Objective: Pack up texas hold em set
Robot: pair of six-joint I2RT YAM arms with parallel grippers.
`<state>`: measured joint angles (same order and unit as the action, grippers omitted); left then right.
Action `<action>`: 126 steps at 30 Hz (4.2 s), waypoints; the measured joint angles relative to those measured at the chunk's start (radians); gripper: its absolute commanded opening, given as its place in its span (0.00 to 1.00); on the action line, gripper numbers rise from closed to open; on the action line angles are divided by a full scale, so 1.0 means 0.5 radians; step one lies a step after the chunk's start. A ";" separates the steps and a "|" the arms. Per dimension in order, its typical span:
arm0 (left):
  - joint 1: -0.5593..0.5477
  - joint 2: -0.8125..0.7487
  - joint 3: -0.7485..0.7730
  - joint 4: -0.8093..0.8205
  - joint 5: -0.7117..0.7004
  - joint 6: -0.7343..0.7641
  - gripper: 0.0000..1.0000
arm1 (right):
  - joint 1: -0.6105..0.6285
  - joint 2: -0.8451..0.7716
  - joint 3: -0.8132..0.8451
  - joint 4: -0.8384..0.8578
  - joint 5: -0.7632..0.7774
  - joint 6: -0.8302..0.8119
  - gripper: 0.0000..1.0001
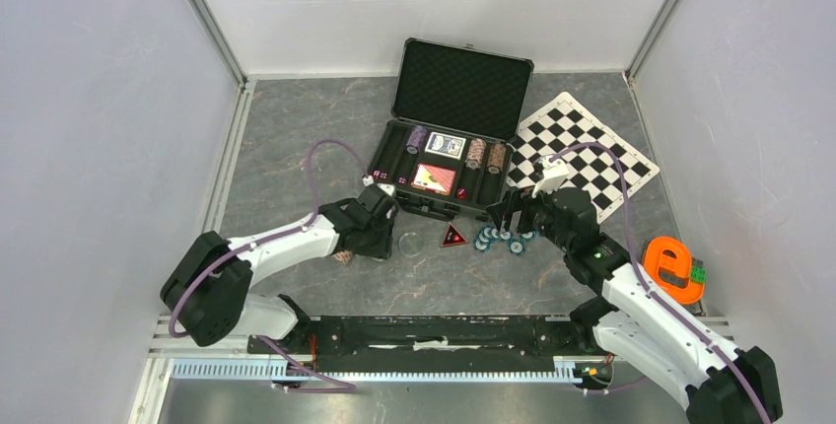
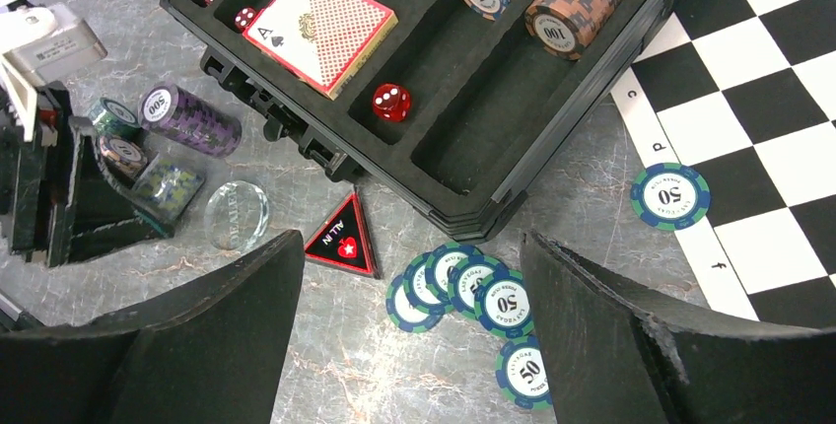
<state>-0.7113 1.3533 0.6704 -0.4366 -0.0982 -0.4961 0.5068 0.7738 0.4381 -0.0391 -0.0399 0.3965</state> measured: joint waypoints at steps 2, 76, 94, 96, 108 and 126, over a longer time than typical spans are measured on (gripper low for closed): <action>-0.056 -0.002 0.040 -0.102 -0.001 -0.006 0.29 | 0.000 0.004 0.000 -0.002 0.002 -0.002 0.86; 0.376 1.108 1.600 -0.115 0.217 0.497 0.03 | 0.000 0.212 0.024 -0.015 0.089 -0.056 0.85; 0.380 1.036 1.423 -0.004 0.169 0.494 0.64 | 0.000 0.244 0.024 -0.014 0.085 -0.054 0.85; 0.380 1.035 1.423 -0.005 0.157 0.494 0.75 | 0.000 0.244 0.024 -0.014 0.085 -0.054 0.85; 0.393 0.809 1.337 -0.032 0.093 0.495 0.59 | 0.000 0.236 0.024 -0.014 0.082 -0.053 0.85; 0.393 0.566 1.124 -0.082 0.108 0.491 0.02 | 0.000 0.186 0.024 -0.017 0.085 -0.056 0.85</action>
<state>-0.5148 1.6363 1.2324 -0.4774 -0.0441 -0.2508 0.5068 0.8669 0.4503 -0.0475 0.0029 0.3687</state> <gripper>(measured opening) 0.026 0.854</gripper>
